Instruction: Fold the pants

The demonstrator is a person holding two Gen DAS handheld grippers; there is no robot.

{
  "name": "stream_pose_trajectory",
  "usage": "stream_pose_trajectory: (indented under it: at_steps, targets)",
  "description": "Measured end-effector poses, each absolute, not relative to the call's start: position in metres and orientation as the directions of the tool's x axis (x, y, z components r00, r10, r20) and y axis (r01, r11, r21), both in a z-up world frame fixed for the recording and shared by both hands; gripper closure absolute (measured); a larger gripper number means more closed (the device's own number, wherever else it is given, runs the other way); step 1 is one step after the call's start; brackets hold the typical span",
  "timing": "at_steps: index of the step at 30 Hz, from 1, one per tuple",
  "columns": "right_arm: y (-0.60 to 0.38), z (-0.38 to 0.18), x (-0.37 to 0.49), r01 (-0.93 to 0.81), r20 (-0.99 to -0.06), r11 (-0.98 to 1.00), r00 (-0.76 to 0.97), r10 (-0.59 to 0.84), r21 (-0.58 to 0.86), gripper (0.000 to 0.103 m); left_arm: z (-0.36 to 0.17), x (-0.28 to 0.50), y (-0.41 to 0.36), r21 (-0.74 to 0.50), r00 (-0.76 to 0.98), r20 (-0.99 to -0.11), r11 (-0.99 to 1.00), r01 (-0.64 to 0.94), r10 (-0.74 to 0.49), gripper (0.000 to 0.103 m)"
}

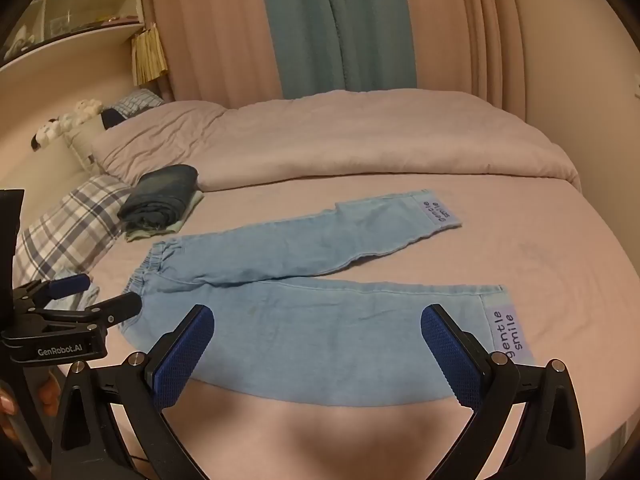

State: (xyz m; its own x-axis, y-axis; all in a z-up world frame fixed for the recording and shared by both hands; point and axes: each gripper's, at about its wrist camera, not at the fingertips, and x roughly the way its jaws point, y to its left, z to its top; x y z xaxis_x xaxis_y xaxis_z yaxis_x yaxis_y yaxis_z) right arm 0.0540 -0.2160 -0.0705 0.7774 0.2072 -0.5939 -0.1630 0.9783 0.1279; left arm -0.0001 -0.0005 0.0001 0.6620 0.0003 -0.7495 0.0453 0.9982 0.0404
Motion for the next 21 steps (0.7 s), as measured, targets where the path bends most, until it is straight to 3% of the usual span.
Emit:
stream_pose_trajectory:
  at_steps: [21]
  targets:
    - [-0.214, -0.072, 0.054, -0.172, -0.597, 0.977, 0.773, 0.213, 0.125, 0.000, -0.001, 0.004, -0.001, 0.038, 0.665, -0.746, 0.998, 0.049, -0.005, 0.000]
